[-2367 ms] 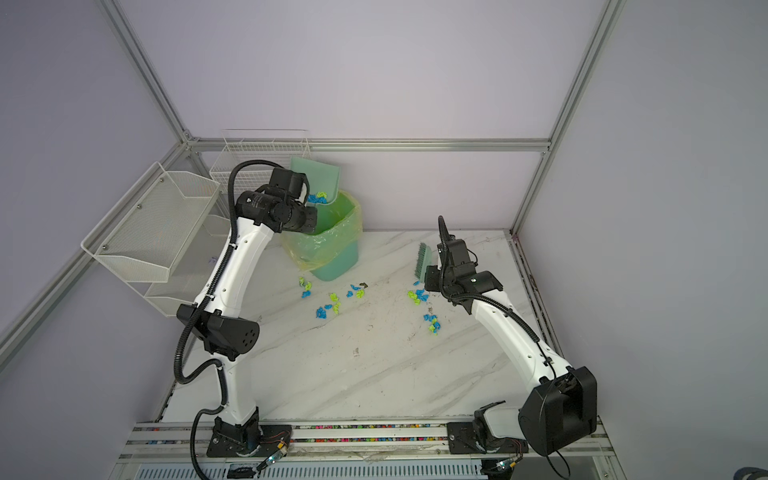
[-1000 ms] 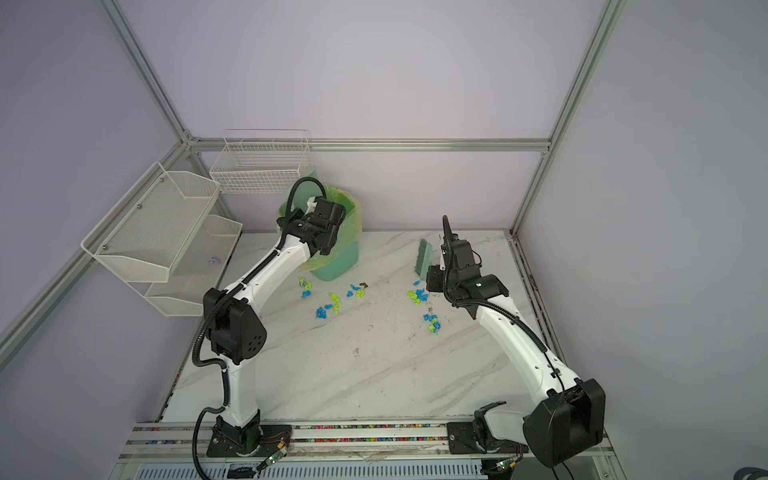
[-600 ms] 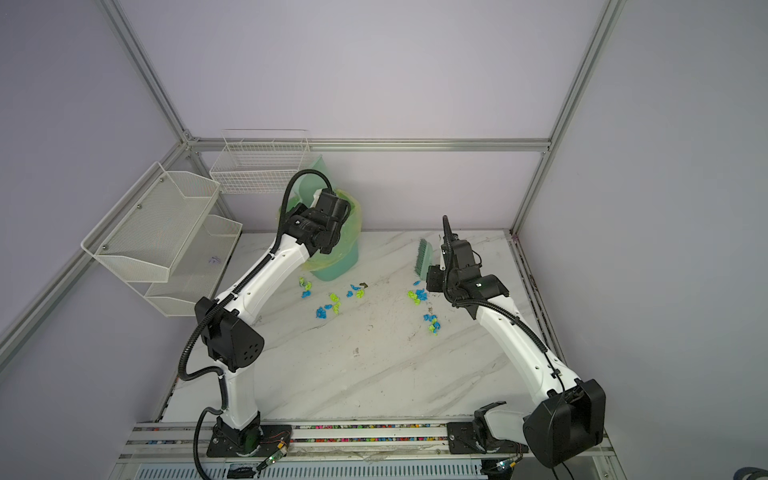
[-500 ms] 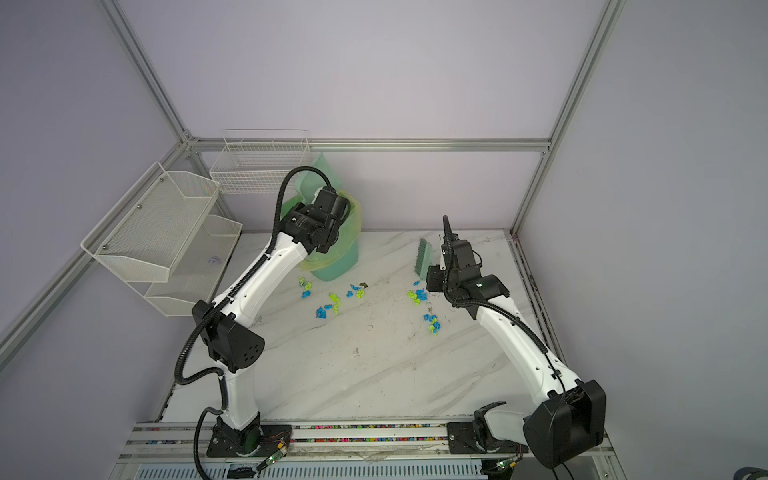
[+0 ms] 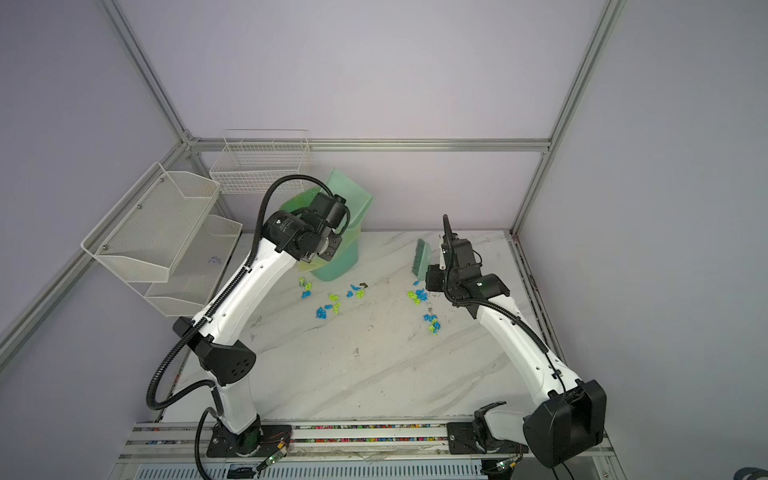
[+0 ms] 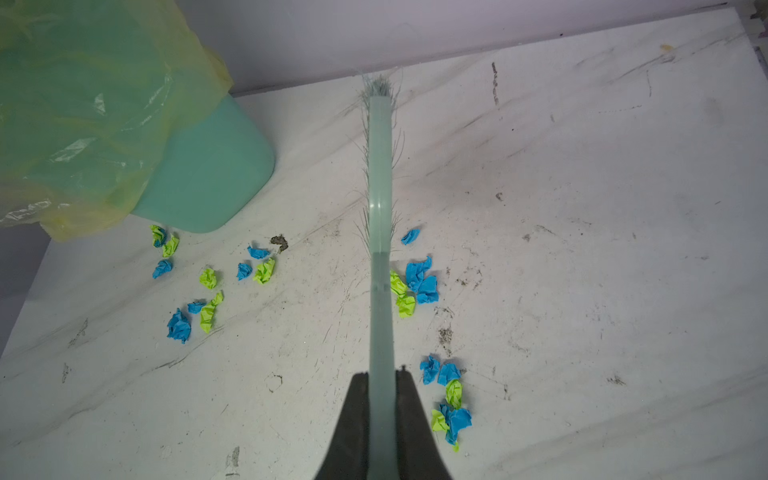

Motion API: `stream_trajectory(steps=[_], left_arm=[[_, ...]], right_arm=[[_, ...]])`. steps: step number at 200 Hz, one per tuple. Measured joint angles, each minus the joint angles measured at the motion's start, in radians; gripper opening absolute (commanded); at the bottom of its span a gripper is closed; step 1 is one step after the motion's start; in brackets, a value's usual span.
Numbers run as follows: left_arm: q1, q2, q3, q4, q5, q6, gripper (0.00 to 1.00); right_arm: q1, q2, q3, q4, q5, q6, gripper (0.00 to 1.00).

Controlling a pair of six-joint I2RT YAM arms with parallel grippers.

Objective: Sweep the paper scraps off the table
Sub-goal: 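Bring the empty dustpan back down beside the scraps with the left gripper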

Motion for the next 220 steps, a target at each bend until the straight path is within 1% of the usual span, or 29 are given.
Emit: stream_trajectory(steps=[19, 41, 73, 111, 134, 152, 184, 220], left_arm=[[-0.024, -0.017, -0.066, -0.001, 0.099, -0.053, 0.00], [-0.038, -0.055, -0.211, 0.021, 0.228, -0.109, 0.00], [-0.040, -0.107, -0.414, 0.087, 0.378, -0.157, 0.00], [-0.050, -0.171, -0.607, 0.179, 0.523, -0.183, 0.00], [-0.056, -0.174, -0.678, 0.229, 0.570, -0.183, 0.00], [-0.058, -0.163, -0.703, 0.260, 0.591, -0.184, 0.00], [-0.058, -0.117, -0.704, 0.322, 0.586, -0.183, 0.00], [-0.058, -0.077, -0.713, 0.349, 0.571, -0.182, 0.00]], right_arm=[[0.000, 0.000, 0.060, -0.015, 0.017, 0.001, 0.00], [0.000, -0.002, 0.108, -0.018, 0.035, 0.011, 0.00], [-0.004, -0.006, 0.114, -0.050, 0.039, 0.024, 0.00], [-0.006, -0.005, 0.113, -0.127, 0.041, 0.040, 0.00], [-0.006, -0.006, 0.111, -0.153, 0.039, 0.056, 0.00], [-0.006, -0.006, 0.111, -0.168, 0.037, 0.069, 0.00], [-0.006, -0.003, 0.105, -0.188, 0.039, 0.078, 0.00], [-0.006, 0.023, 0.104, -0.230, 0.051, 0.087, 0.00]])
